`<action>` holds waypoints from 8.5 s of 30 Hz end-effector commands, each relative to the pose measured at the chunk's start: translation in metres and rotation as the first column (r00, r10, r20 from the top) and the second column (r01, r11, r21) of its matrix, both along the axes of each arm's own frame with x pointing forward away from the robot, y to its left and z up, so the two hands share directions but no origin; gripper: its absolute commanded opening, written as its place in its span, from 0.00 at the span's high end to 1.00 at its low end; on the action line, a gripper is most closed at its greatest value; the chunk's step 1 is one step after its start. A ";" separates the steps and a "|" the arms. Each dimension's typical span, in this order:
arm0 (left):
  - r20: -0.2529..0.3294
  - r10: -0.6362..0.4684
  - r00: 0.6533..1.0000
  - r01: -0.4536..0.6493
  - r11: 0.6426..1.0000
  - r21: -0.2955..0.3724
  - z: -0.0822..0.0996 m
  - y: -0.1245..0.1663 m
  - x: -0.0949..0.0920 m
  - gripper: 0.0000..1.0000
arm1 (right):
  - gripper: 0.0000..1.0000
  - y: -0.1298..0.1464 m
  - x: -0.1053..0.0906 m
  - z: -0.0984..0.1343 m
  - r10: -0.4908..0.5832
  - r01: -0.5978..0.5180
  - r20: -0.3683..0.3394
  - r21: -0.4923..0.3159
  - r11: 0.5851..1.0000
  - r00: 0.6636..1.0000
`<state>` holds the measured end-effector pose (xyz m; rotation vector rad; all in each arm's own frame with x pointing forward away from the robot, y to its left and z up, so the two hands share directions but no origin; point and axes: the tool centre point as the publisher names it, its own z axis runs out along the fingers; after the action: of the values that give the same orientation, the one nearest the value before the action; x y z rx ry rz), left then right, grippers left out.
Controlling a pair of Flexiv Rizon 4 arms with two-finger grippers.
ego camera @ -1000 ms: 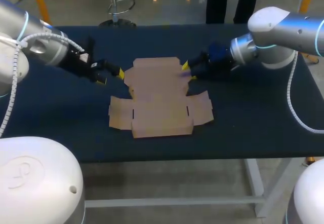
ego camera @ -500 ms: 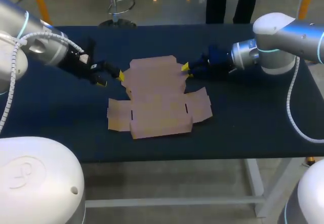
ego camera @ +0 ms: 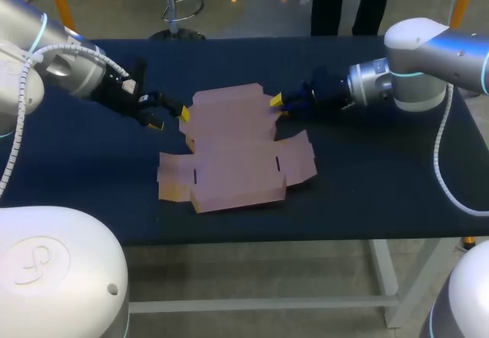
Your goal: Assemble the packaging by folding the flat box into shape, placing the metal phone stand inside, and closing the box properly
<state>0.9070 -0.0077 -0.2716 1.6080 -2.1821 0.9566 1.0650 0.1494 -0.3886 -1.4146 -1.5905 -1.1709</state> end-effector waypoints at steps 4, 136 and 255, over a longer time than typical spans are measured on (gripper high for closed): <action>0.003 0.000 1.000 0.000 1.000 0.001 0.002 0.002 -0.004 0.00 | 0.71 0.007 0.007 -0.007 0.021 -0.021 -0.020 0.003 1.000 1.000; 0.696 -0.210 0.686 0.588 0.723 -0.362 0.036 -0.079 0.123 1.00 | 1.00 -0.010 -0.005 0.147 -0.062 -0.150 0.614 0.287 0.946 0.787; 0.796 -0.241 0.555 0.665 0.704 -0.251 0.118 -0.121 0.077 1.00 | 1.00 -0.043 -0.236 0.137 0.163 -0.006 0.827 -0.190 0.982 0.539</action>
<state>0.9834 -0.1314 -0.1535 0.3074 -2.2431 2.0093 0.8321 0.1051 -0.2514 -0.8161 -2.4204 -1.8553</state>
